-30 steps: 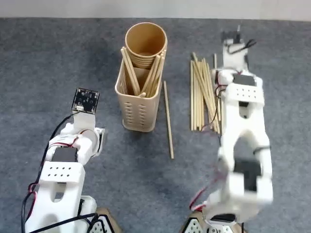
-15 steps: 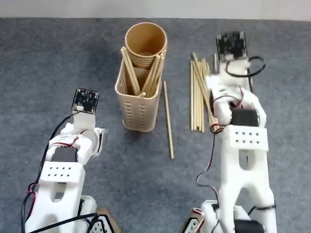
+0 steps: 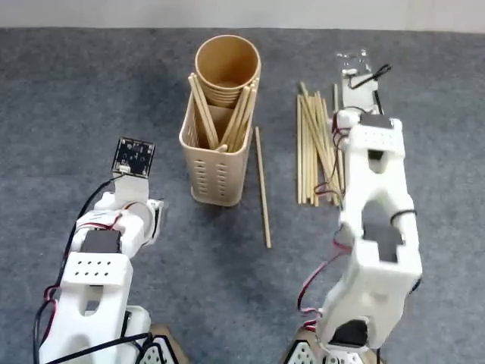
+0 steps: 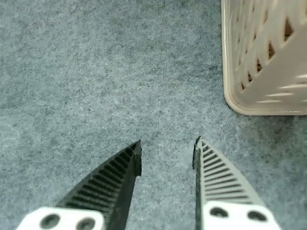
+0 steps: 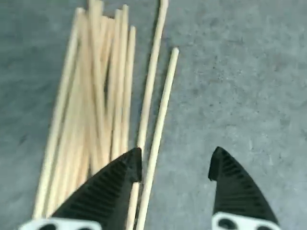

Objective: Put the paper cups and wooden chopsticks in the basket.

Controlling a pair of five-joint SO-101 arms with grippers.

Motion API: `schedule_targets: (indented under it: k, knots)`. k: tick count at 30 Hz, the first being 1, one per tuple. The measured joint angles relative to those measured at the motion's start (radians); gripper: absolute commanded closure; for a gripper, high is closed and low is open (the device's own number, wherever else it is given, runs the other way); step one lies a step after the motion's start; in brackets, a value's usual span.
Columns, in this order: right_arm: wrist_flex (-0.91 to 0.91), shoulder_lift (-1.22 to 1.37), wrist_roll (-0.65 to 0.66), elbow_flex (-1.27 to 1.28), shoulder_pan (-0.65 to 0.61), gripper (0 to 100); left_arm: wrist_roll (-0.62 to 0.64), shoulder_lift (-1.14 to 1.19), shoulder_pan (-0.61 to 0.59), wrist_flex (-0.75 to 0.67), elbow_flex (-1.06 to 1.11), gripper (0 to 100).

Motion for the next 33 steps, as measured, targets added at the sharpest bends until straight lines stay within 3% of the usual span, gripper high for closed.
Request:
schedule_targets:
  k: [14,16,20,22,29,33]
  knots:
    - [0.0,0.204,-0.028,-0.077,0.005,76.8,0.0,0.0,0.0,0.0,0.002,80]
    - [0.0,0.235,-0.028,-0.091,0.008,79.9,0.0,0.0,0.0,0.0,0.002,80]
    - [0.0,0.282,-0.028,-0.11,0.009,99.8,0.0,0.0,0.0,0.0,0.002,80]
    - [0.0,0.302,-0.032,-0.11,0.006,96.6,0.0,0.0,0.0,0.0,0.002,80]
    - [0.058,0.241,-0.035,-0.112,0.011,99.5,0.0,0.0,0.0,0.0,0.002,80]
    - [0.14,0.092,-0.146,-0.103,0.009,99.5,0.0,0.0,0.0,0.0,0.002,80]
